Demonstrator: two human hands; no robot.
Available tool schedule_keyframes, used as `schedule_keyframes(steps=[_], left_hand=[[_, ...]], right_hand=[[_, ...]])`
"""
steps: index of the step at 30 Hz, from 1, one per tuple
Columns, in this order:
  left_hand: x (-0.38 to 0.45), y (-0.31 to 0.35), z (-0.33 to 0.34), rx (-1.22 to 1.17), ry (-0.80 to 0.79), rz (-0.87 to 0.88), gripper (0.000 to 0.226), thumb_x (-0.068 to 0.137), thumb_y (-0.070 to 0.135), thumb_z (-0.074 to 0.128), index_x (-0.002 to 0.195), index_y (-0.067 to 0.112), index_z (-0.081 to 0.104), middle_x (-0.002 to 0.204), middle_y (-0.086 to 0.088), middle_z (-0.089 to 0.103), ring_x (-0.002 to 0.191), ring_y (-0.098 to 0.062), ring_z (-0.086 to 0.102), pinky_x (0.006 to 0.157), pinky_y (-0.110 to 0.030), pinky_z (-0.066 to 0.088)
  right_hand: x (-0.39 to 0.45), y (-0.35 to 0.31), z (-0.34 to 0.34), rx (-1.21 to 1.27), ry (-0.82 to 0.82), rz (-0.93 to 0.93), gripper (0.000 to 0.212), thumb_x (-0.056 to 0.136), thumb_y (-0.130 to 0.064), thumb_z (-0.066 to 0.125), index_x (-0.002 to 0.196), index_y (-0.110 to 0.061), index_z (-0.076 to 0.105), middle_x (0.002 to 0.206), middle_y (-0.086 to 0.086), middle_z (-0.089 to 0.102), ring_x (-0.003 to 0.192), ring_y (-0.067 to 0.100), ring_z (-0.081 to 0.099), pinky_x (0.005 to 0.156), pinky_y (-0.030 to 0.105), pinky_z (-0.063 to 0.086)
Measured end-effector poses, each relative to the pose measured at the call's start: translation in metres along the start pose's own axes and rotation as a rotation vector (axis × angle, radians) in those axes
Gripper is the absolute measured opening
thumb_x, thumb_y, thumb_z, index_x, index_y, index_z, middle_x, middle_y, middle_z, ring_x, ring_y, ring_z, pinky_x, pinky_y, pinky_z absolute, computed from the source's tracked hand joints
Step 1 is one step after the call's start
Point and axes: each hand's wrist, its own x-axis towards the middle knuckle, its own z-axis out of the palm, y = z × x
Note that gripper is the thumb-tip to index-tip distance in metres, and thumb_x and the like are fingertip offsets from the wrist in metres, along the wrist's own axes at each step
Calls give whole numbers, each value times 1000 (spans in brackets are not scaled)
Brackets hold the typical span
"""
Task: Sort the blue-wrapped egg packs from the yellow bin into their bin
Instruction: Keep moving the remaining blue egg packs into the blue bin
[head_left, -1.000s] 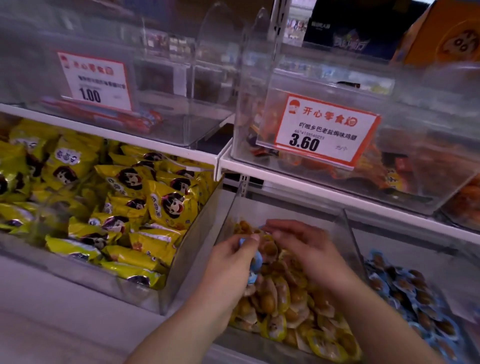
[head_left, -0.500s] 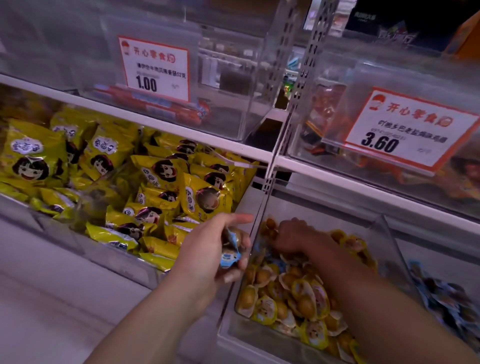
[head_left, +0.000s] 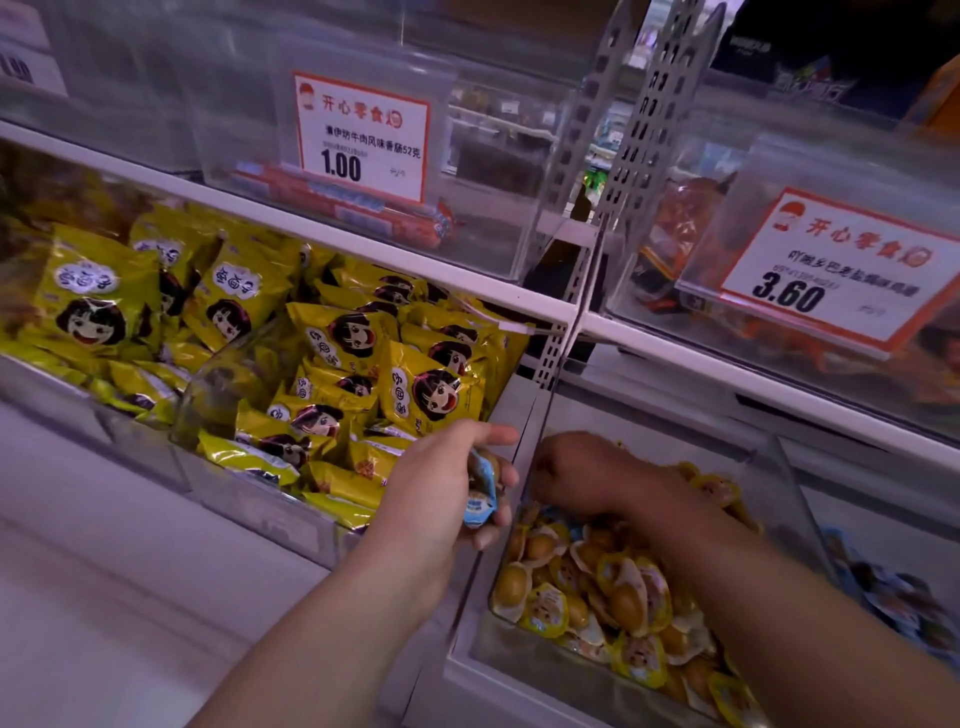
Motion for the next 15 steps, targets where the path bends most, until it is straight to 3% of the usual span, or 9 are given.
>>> schedule_keyframes(steps=[2, 3, 5, 9, 11, 13, 15], left_hand=[[-1, 0, 2, 12, 8, 2, 26, 96, 19, 49, 98, 9, 72, 61, -6, 60, 44, -20, 50, 38, -21, 30], [-1, 0, 3, 16, 10, 3, 25, 96, 19, 49, 98, 9, 73, 60, -6, 61, 43, -20, 50, 37, -21, 31], [-1, 0, 5, 19, 14, 1, 24, 95, 18, 50, 94, 9, 73, 59, -6, 61, 42, -20, 50, 37, -20, 31], [2, -1, 7, 35, 17, 1, 24, 95, 16, 50, 92, 8, 73, 58, -6, 61, 41, -20, 50, 36, -20, 32], [3, -1, 10, 34, 15, 11, 25, 96, 16, 49, 94, 7, 72, 58, -6, 61, 41, -20, 50, 36, -20, 32], [3, -2, 14, 41, 6, 17, 24, 96, 15, 49, 94, 7, 72, 57, -6, 60, 41, -19, 50, 35, -20, 32], [3, -2, 18, 66, 1, 21, 25, 96, 15, 48, 89, 9, 71, 56, -5, 60, 40, -19, 50, 35, -18, 31]], right_hand=[[3, -8, 9, 55, -212, 12, 46, 84, -57, 59, 115, -24, 67, 111, 3, 66, 88, 20, 59, 70, 29, 43], [4, -9, 11, 87, -239, 23, 50, 84, -59, 60, 118, -24, 65, 110, 2, 65, 86, 17, 56, 70, 29, 42], [5, -9, 10, 149, -217, 21, 49, 84, -58, 62, 116, -22, 67, 105, -3, 65, 86, 15, 58, 72, 30, 46], [1, -7, 12, 150, -213, -2, 41, 85, -51, 68, 107, -17, 70, 109, 4, 69, 95, 21, 65, 84, 39, 57], [-5, 0, 7, 206, -166, -7, 43, 80, -52, 75, 107, -19, 67, 105, -3, 65, 92, 16, 62, 78, 31, 54], [-14, 12, 0, 313, -129, 25, 37, 76, -52, 81, 90, -23, 62, 87, -7, 60, 77, 9, 57, 65, 24, 46], [-25, 27, -5, 396, -112, 64, 39, 76, -50, 81, 73, -20, 58, 73, 0, 57, 66, 11, 53, 61, 28, 42]])
